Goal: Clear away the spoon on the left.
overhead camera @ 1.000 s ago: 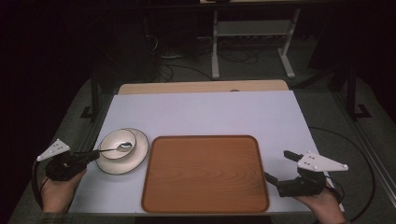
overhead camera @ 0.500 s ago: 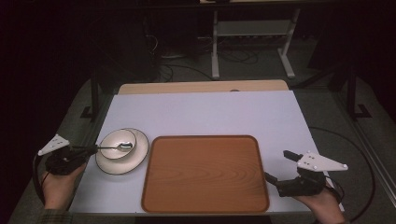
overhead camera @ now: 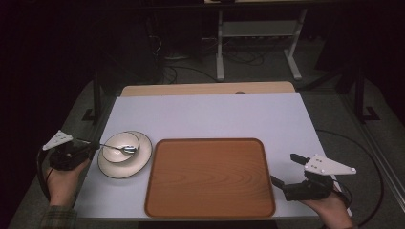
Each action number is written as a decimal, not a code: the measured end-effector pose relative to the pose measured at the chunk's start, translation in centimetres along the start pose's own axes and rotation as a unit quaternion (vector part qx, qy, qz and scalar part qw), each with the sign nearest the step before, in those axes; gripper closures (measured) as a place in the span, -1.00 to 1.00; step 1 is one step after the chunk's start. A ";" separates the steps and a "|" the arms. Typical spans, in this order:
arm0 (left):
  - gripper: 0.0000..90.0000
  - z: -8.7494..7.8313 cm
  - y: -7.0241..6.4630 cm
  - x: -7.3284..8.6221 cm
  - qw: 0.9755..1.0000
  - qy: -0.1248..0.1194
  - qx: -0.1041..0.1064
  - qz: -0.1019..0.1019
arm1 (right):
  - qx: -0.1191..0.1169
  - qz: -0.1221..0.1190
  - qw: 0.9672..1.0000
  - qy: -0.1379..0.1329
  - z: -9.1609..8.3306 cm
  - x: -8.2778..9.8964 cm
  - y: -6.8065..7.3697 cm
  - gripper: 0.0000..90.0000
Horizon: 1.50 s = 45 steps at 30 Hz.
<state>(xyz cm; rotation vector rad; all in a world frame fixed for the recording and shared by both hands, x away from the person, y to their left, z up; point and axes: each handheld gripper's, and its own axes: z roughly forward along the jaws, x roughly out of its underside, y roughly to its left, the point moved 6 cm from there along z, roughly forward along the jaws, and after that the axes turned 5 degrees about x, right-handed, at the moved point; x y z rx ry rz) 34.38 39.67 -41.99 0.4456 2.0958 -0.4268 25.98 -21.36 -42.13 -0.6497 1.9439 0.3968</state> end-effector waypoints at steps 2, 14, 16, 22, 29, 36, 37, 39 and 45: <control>0.99 0.2 0.2 -0.2 1.000 0.000 -0.001 0.000 | 0.000 0.000 1.000 0.001 0.0 0.0 -0.1 -0.98; 0.99 1.1 1.1 -0.9 1.000 -0.007 -0.008 -0.007 | 0.000 -0.002 1.000 0.002 0.2 -0.1 -0.1 -0.98; 0.99 1.3 1.3 -1.1 1.000 -0.006 -0.010 -0.007 | 0.000 -0.002 1.000 0.003 0.2 -0.1 0.0 -0.98; 0.99 2.2 1.5 -1.6 1.000 -0.002 -0.016 -0.003 | -0.001 -0.003 1.000 0.003 0.3 -0.1 0.0 -0.98; 0.99 2.8 1.7 -2.1 1.000 -0.005 -0.014 -0.004 | -0.002 -0.005 1.000 0.004 0.3 -0.1 0.1 -0.98; 0.91 2.3 1.5 -2.1 1.000 -0.014 0.000 -0.017 | -0.002 -0.004 1.000 0.003 0.3 -0.1 0.1 -0.98; 0.88 2.1 1.4 -2.1 1.000 -0.015 0.001 -0.018 | -0.002 -0.005 1.000 0.003 0.2 -0.1 0.1 -0.98; 0.83 1.9 1.2 -1.9 1.000 -0.015 0.002 -0.021 | -0.001 -0.004 1.000 0.003 0.2 -0.1 0.0 -0.98; 0.67 0.9 0.4 -0.8 1.000 -0.001 -0.002 -0.026 | 0.002 -0.003 1.000 0.001 0.0 -0.1 -0.1 -0.98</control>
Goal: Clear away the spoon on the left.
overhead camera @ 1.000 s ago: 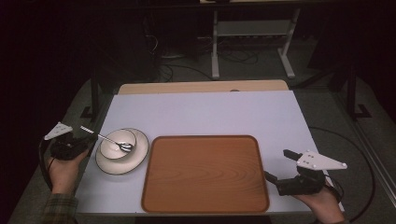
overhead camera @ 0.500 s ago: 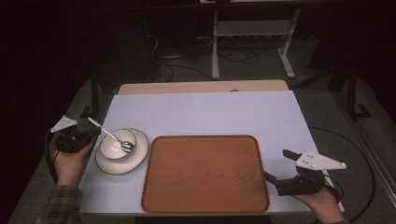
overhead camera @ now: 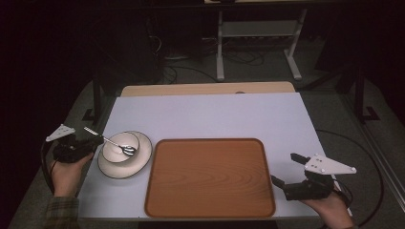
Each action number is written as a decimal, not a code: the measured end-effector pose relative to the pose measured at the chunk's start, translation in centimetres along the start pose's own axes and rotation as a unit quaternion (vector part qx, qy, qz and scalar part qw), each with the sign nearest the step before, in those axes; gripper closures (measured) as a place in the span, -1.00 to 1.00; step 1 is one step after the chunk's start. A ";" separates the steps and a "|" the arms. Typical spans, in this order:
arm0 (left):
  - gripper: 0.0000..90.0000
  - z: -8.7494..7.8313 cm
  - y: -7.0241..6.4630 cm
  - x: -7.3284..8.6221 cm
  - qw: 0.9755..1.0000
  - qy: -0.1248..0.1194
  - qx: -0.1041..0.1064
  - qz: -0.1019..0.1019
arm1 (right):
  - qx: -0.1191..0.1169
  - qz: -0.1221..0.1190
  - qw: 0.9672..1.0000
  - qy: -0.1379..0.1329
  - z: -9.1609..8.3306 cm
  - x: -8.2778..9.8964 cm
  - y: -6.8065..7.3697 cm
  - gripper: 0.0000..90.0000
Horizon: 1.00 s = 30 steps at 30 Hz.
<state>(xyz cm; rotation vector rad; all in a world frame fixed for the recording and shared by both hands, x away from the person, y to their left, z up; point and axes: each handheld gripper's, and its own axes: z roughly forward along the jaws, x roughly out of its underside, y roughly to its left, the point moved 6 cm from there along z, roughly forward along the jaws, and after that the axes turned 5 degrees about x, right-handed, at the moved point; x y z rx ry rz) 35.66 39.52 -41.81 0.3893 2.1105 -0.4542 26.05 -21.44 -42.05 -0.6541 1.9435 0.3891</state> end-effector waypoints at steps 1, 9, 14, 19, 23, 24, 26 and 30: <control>0.64 -0.2 0.0 0.1 1.000 0.000 0.002 -0.003 | 0.000 0.000 1.000 0.000 0.0 0.0 0.0 -0.98; 0.23 -0.2 0.7 0.4 1.000 -0.005 0.002 -0.017 | 0.000 -0.001 1.000 0.000 0.0 -0.1 0.0 -0.98; 0.12 0.8 0.8 0.0 1.000 -0.007 0.009 -0.022 | -0.001 -0.001 1.000 0.001 0.1 0.0 0.1 -0.98; 0.14 2.0 0.8 -0.2 0.999 -0.009 0.021 -0.035 | -0.001 -0.004 1.000 0.003 0.2 0.0 0.1 -0.98; 0.29 2.5 0.8 -0.1 0.999 -0.007 0.025 -0.034 | -0.001 -0.003 1.000 0.003 0.2 0.0 0.1 -0.98; 0.34 2.5 0.8 0.0 0.999 -0.007 0.026 -0.035 | -0.001 -0.003 1.000 0.003 0.2 0.0 0.1 -0.98; 0.41 2.4 0.8 0.0 0.999 -0.007 0.027 -0.035 | 0.000 -0.003 1.000 0.003 0.2 0.0 0.1 -0.98; 0.51 2.3 0.8 0.0 0.999 -0.012 0.029 -0.034 | 0.000 -0.003 1.000 0.002 0.2 0.0 0.1 -0.98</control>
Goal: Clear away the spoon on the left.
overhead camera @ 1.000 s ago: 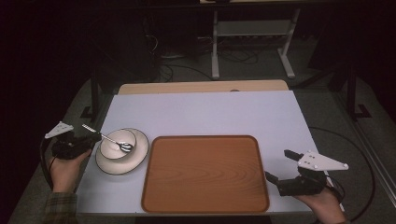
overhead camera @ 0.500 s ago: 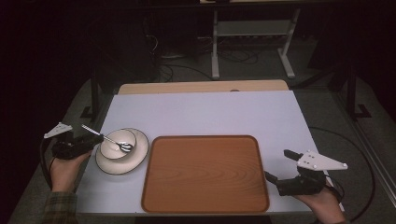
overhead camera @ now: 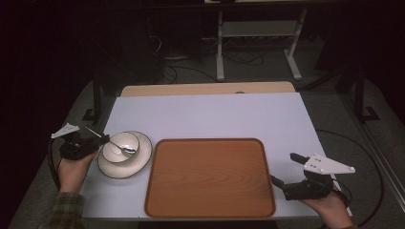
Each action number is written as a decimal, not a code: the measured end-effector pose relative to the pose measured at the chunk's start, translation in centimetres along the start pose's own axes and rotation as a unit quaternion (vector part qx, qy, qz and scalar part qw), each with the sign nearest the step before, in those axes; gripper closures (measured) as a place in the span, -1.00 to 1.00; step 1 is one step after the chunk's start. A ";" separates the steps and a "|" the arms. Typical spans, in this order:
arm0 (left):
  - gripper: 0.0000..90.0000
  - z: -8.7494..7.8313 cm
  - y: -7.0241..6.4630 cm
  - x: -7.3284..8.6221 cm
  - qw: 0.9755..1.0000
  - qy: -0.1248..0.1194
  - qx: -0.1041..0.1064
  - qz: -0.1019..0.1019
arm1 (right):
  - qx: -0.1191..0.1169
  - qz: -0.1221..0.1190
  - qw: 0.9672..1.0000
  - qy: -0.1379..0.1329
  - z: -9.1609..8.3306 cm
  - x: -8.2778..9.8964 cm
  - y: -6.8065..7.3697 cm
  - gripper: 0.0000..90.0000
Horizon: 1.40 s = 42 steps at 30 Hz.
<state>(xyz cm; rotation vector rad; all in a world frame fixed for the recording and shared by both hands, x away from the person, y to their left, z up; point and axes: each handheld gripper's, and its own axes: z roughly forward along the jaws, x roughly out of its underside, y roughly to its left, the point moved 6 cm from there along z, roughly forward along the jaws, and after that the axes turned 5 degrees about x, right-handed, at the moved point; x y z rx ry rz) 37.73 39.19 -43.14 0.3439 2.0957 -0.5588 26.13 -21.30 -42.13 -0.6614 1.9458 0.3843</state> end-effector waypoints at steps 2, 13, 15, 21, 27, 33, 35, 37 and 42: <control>0.54 0.0 0.0 0.0 1.000 -0.002 0.005 -0.001 | 0.000 0.000 1.000 0.001 0.0 0.0 0.0 -0.98; 0.74 -0.6 -1.1 -0.9 0.999 -0.021 0.026 0.006 | 0.000 -0.001 1.000 0.000 0.0 0.0 0.0 -0.98; 0.78 -0.7 -1.4 -1.2 0.999 -0.024 0.031 0.013 | 0.000 0.000 1.000 0.000 0.0 0.0 0.0 -0.98; 0.93 -1.3 -2.4 -2.1 0.998 -0.046 0.047 0.023 | 0.000 -0.001 1.000 0.001 0.0 0.0 0.0 -0.98; 0.98 -1.6 -2.7 -2.4 0.997 -0.045 0.049 0.033 | 0.000 -0.001 1.000 0.001 0.0 0.0 0.0 -0.98; 0.98 -1.8 -2.7 -2.5 0.997 -0.046 0.044 0.038 | 0.000 0.000 1.000 0.001 0.0 0.0 0.0 -0.98; 0.98 -1.9 -2.7 -2.5 0.997 -0.045 0.043 0.042 | -0.001 0.001 1.000 0.002 0.1 0.1 0.0 -0.98; 0.98 -2.1 -2.8 -2.7 0.997 -0.050 0.041 0.044 | -0.001 0.001 1.000 0.002 0.1 0.1 0.0 -0.98; 0.98 -2.9 -3.0 -3.4 0.996 -0.060 0.045 0.056 | -0.002 0.003 1.000 0.002 0.1 0.1 0.0 -0.98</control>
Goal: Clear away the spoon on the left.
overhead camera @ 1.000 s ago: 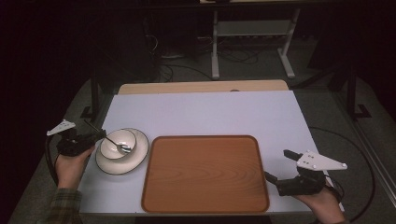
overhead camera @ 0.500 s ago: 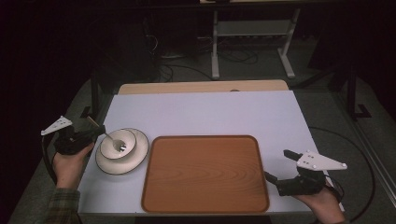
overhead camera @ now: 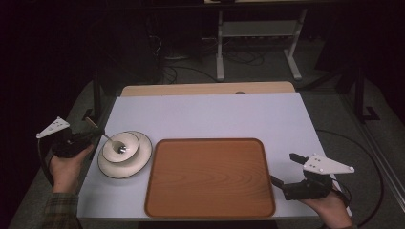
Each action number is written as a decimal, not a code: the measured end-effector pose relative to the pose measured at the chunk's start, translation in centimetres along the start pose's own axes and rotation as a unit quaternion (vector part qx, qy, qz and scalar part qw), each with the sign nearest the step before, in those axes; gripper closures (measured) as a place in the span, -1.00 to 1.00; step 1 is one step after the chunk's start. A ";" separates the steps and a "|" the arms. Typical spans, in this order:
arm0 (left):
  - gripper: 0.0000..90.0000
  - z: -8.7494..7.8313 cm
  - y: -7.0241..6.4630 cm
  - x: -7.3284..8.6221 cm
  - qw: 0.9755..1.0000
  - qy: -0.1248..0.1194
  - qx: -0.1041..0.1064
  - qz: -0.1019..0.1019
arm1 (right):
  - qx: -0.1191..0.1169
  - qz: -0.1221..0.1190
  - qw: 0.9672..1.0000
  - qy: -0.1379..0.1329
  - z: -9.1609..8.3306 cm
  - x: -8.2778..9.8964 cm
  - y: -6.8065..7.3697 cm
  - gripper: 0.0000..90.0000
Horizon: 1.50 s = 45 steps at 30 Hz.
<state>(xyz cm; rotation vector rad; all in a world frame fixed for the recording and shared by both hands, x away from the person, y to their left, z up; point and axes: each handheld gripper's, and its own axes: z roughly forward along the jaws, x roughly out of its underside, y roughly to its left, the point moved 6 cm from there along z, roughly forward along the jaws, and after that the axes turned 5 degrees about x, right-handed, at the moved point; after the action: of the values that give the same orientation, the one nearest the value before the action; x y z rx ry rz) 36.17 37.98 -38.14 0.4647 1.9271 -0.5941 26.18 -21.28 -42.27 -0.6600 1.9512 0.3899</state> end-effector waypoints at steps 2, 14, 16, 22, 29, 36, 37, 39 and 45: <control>0.98 -0.3 -0.1 -0.2 1.000 -0.004 0.001 0.002 | 0.000 0.000 1.000 0.000 0.0 0.0 -0.1 -0.98; 0.98 -2.2 -1.6 -2.5 0.999 -0.038 0.025 0.009 | 0.001 0.001 1.000 -0.001 0.1 0.0 -0.1 -0.98; 0.98 -2.3 -2.0 -2.8 0.999 -0.038 0.031 0.013 | 0.001 0.001 1.000 -0.001 0.1 0.0 -0.1 -0.98; 0.98 -2.3 -3.4 -3.5 0.997 -0.033 0.063 0.014 | 0.001 0.001 1.000 -0.001 0.1 0.0 -0.1 -0.98; 0.98 -1.7 -5.2 -4.0 0.995 -0.025 0.089 0.026 | 0.001 0.001 1.000 -0.001 0.0 0.0 -0.2 -0.98; 0.98 -0.8 -7.0 -4.0 0.992 -0.008 0.116 0.041 | 0.003 0.000 1.000 -0.004 -0.1 -0.1 -0.2 -0.98; 0.98 -0.6 -7.2 -3.9 0.992 -0.006 0.118 0.043 | 0.002 0.000 1.000 -0.004 -0.1 0.0 -0.2 -0.98; 0.98 -0.3 -7.7 -3.8 0.991 -0.001 0.127 0.046 | 0.003 0.000 1.000 -0.003 -0.1 0.0 -0.2 -0.98; 0.98 1.1 -9.2 -3.0 0.987 0.022 0.147 0.056 | 0.003 -0.001 1.000 -0.004 -0.2 0.0 -0.2 -0.98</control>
<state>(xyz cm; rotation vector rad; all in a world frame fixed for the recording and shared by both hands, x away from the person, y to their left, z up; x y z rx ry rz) 33.00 29.83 -34.00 0.7731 1.8479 -0.8043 26.18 -21.49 -42.15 -0.6555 1.9432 0.3858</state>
